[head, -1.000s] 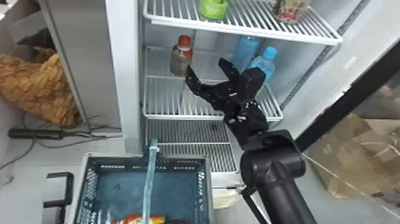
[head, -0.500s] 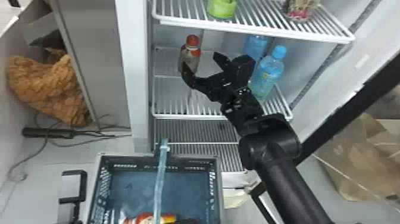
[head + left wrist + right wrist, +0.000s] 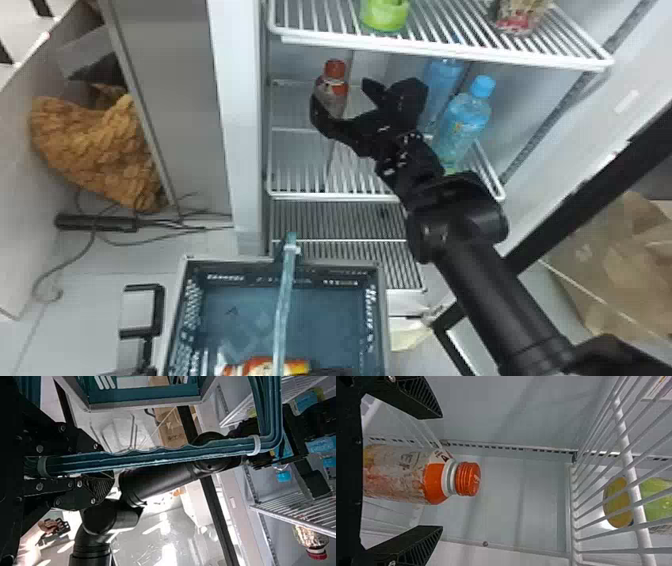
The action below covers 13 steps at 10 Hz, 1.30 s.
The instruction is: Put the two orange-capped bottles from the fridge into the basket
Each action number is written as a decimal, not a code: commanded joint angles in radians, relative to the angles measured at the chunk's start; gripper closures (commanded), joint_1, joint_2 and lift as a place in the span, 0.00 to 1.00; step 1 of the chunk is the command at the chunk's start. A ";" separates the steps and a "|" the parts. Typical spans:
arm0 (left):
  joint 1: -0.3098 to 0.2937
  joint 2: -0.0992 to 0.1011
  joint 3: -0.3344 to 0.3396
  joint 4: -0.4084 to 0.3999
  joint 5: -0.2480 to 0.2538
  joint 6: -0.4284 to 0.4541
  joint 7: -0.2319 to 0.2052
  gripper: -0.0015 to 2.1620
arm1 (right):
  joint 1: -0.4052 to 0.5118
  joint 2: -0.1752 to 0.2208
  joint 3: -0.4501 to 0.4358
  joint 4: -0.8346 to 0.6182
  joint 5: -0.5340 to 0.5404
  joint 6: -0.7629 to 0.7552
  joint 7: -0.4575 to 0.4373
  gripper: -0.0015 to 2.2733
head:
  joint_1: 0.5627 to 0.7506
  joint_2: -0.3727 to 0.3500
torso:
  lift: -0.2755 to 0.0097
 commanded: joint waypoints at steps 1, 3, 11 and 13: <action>-0.003 0.000 -0.003 0.001 0.000 0.000 0.000 0.56 | -0.048 0.000 0.031 0.073 -0.027 -0.020 -0.002 0.02 | 0.70 0.27 | 0.14; -0.010 0.000 -0.011 0.006 -0.002 0.005 0.000 0.56 | -0.105 0.000 0.069 0.157 -0.053 -0.043 -0.002 0.01 | 0.70 0.27 | 0.14; -0.025 0.000 -0.019 0.015 -0.014 0.015 -0.003 0.56 | -0.193 0.000 0.129 0.279 -0.085 -0.055 -0.024 0.31 | 0.70 0.27 | 0.14; -0.025 0.000 -0.019 0.015 -0.016 0.012 -0.003 0.56 | -0.188 -0.002 0.141 0.287 -0.099 -0.052 -0.025 0.33 | 0.70 0.27 | 0.14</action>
